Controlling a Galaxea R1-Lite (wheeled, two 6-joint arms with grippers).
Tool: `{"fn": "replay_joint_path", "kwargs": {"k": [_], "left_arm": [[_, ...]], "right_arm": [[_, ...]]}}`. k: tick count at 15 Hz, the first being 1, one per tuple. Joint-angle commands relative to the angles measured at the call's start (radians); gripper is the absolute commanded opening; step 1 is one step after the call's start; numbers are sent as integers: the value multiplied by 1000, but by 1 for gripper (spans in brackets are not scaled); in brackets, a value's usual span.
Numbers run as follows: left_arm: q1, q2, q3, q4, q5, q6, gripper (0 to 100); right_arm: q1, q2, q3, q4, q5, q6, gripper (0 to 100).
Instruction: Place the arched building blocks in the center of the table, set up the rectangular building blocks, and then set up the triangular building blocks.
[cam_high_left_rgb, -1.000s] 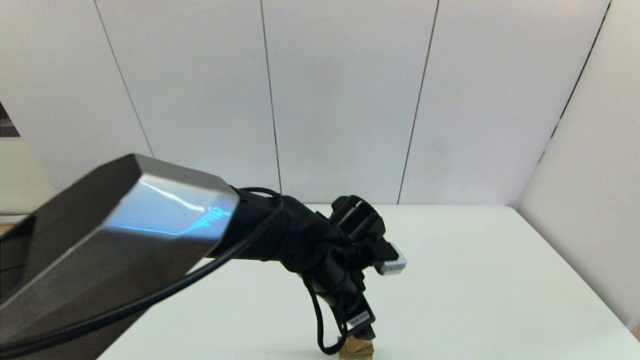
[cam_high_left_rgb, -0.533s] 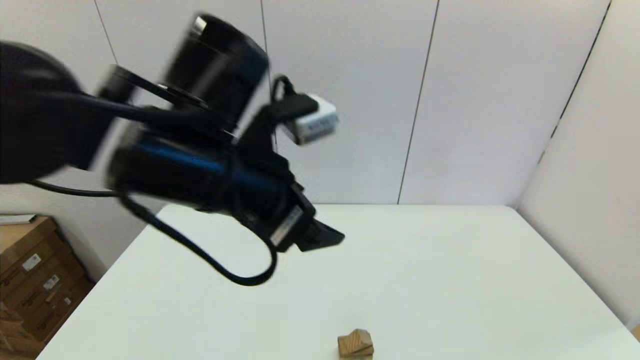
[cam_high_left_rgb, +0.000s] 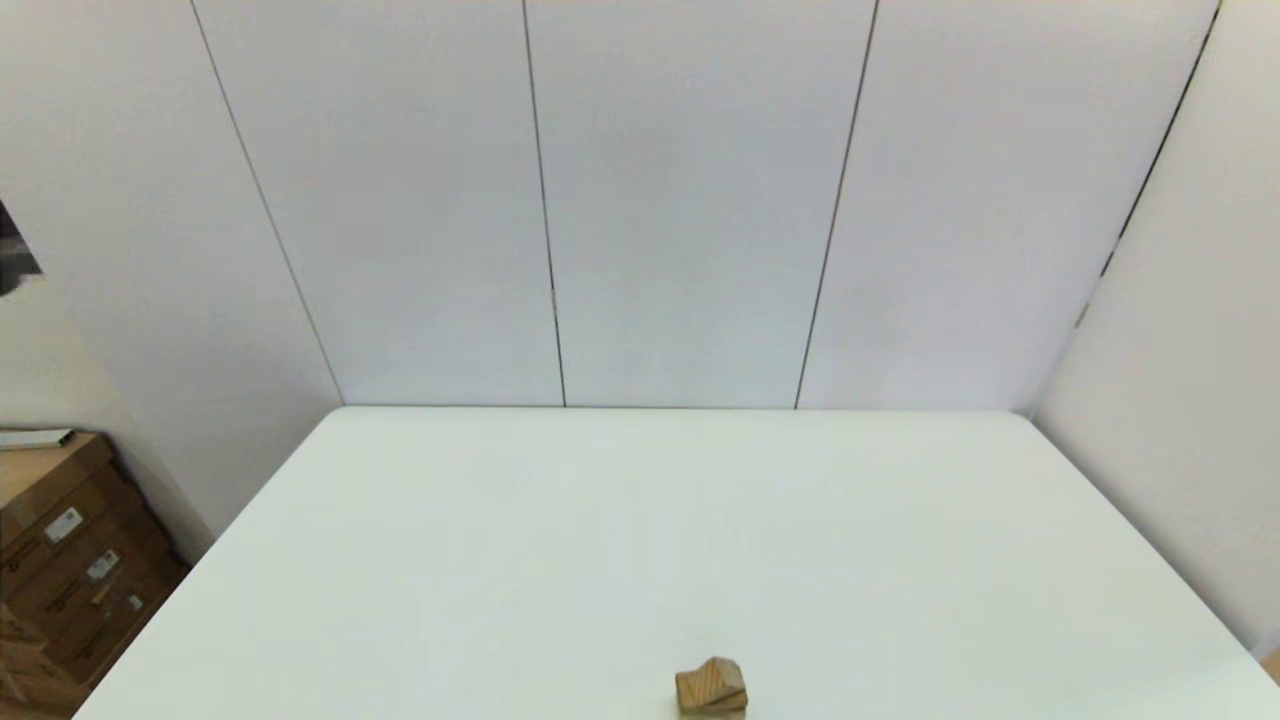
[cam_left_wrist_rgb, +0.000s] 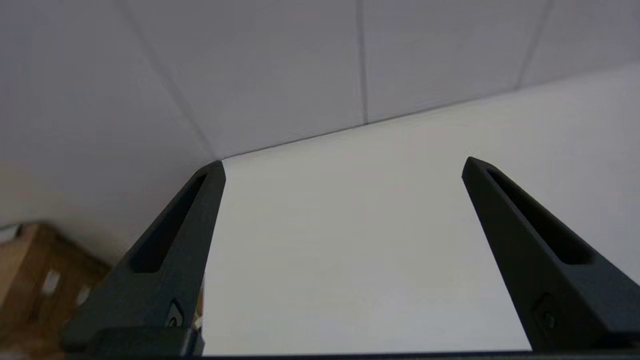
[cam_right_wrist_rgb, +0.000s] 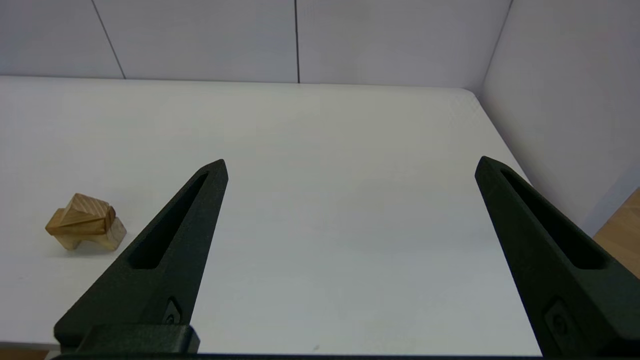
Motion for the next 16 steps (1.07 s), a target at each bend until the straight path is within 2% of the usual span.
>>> {"fn": "replay_joint_path", "kwargs": {"k": [1, 8, 13, 16], "left_arm": [[171, -426, 367, -91, -7, -24, 100], [332, -669, 577, -99, -15, -22, 100], [331, -883, 838, -99, -44, -21, 100], [331, -879, 982, -168, -47, -25, 100]], "right_arm": [[0, 1, 0, 0, 0, 0, 100], [0, 1, 0, 0, 0, 0, 100], [0, 1, 0, 0, 0, 0, 100], [0, 1, 0, 0, 0, 0, 100]]}}
